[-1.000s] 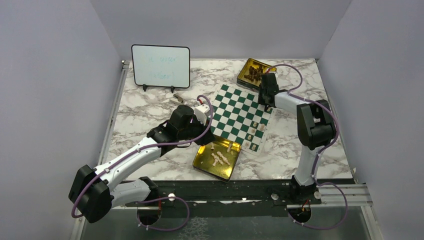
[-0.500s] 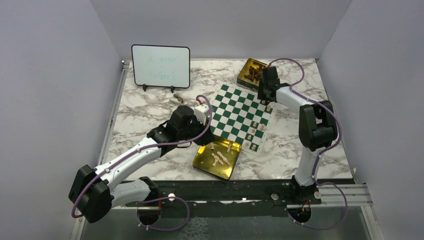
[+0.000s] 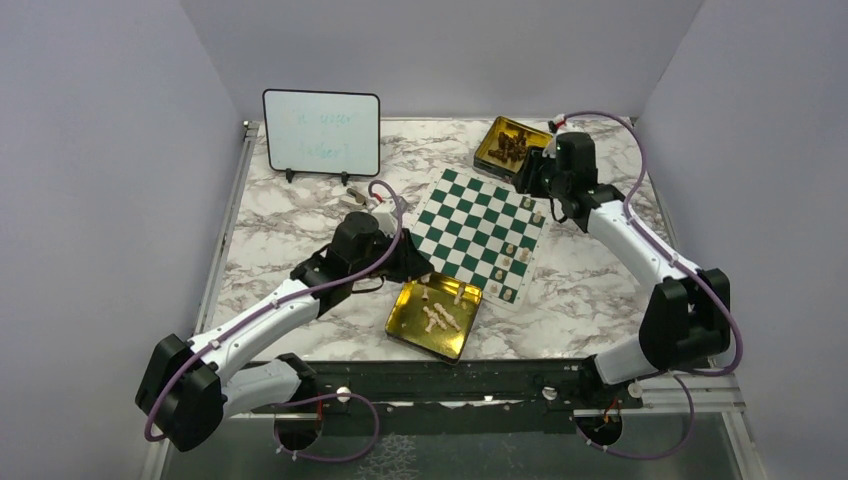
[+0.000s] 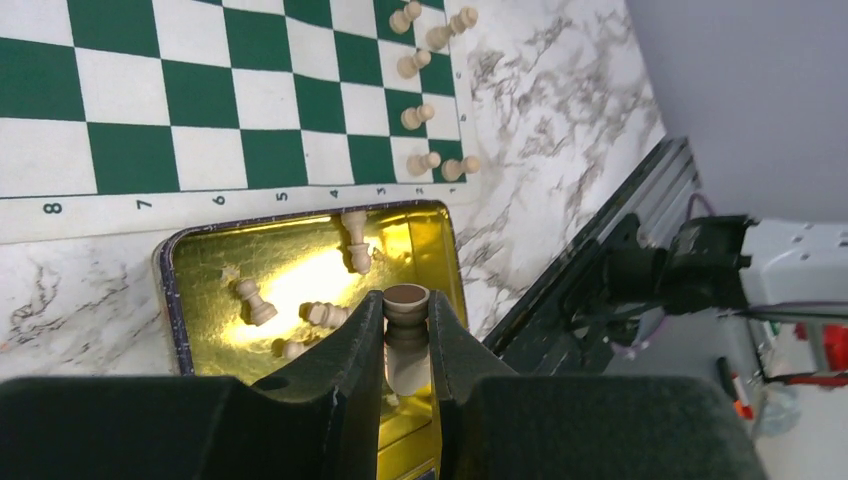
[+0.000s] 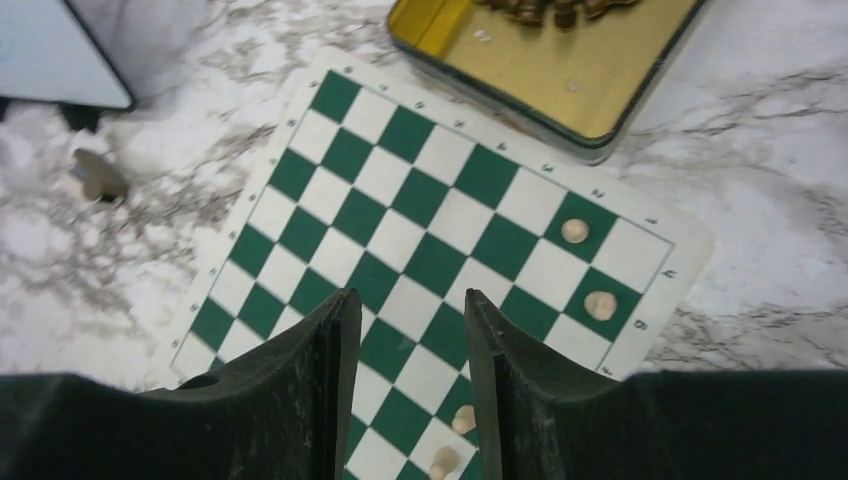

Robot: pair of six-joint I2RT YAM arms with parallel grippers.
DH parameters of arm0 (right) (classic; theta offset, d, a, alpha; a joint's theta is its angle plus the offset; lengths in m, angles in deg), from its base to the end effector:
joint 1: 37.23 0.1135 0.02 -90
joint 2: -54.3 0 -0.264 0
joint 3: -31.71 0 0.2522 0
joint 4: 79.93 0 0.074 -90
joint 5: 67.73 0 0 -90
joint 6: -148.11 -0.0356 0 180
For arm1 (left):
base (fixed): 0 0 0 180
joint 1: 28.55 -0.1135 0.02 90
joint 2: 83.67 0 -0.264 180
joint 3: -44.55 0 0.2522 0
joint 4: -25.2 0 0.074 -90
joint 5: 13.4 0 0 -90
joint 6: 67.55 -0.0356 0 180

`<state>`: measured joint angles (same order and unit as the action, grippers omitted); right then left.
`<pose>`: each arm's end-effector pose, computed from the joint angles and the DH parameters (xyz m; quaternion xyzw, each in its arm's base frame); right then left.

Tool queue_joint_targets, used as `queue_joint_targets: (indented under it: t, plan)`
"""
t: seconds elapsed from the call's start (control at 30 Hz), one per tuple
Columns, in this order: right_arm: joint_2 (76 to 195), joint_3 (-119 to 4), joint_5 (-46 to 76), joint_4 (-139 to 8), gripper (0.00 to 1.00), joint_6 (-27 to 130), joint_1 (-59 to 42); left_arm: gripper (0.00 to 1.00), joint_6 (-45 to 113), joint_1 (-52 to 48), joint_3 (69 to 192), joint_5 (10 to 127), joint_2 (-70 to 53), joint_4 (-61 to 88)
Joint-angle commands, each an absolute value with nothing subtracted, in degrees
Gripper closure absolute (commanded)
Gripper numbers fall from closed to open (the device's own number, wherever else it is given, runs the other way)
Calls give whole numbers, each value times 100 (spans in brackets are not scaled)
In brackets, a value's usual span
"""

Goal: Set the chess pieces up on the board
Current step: Place the chess piece on the chessboard.

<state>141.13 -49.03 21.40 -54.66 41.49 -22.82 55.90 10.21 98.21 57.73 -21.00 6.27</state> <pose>0.3386 0.0876 0.2933 0.0131 0.8718 0.1374 0.4701 0.1823 -0.1611 0.2581 0.1236 0.8405 -0.4131 0.3281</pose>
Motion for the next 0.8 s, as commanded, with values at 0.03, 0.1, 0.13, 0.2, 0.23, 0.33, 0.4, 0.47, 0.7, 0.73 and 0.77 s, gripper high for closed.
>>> queue_joint_targets:
  t: [0.03, 0.1, 0.13, 0.2, 0.23, 0.33, 0.4, 0.47, 0.7, 0.73, 0.77]
  plan:
    - [13370, -4116, 925, -6292, 53, 3727, -2007, 85, 6905, 842, 9578, 5720, -2296, 1645]
    - [13055, -3786, 735, -6629, 53, 3595, -1824, 85, 7400, 771, 9431, 5860, -2357, 1849]
    - [12897, -3607, 669, -6849, 54, 3527, -1703, 85, 7681, 722, 9334, 5879, -2390, 2080]
    - [12603, -3223, 562, -7264, 54, 3422, -1432, 85, 8277, 636, 9099, 5888, -2441, 2528]
    - [12454, -3079, 554, -7517, 54, 3407, -1277, 84, 8553, 608, 8955, 5901, -2450, 2753]
    - [12000, -2840, 902, -7636, 54, 3305, -864, 81, 9178, 575, 8812, 6021, -2414, 2999]
    - [11773, -2796, 1052, -7545, 53, 3214, -701, 80, 9250, 564, 8826, 6085, -2373, 3007]
    - [11553, -2634, 1062, -7682, 54, 2979, -625, 80, 9450, 549, 8817, 6161, -2356, 3022]
    - [11307, -2043, 1397, -8379, 54, 2567, -142, 81, 10774, 546, 8556, 6507, -2483, 3279]
    - [11351, -2044, 1382, -8412, 54, 2537, -91, 81, 10885, 546, 8539, 6564, -2512, 3280]
    - [11399, -2044, 1376, -8449, 54, 2490, -40, 81, 11001, 546, 8511, 6614, -2528, 3280]
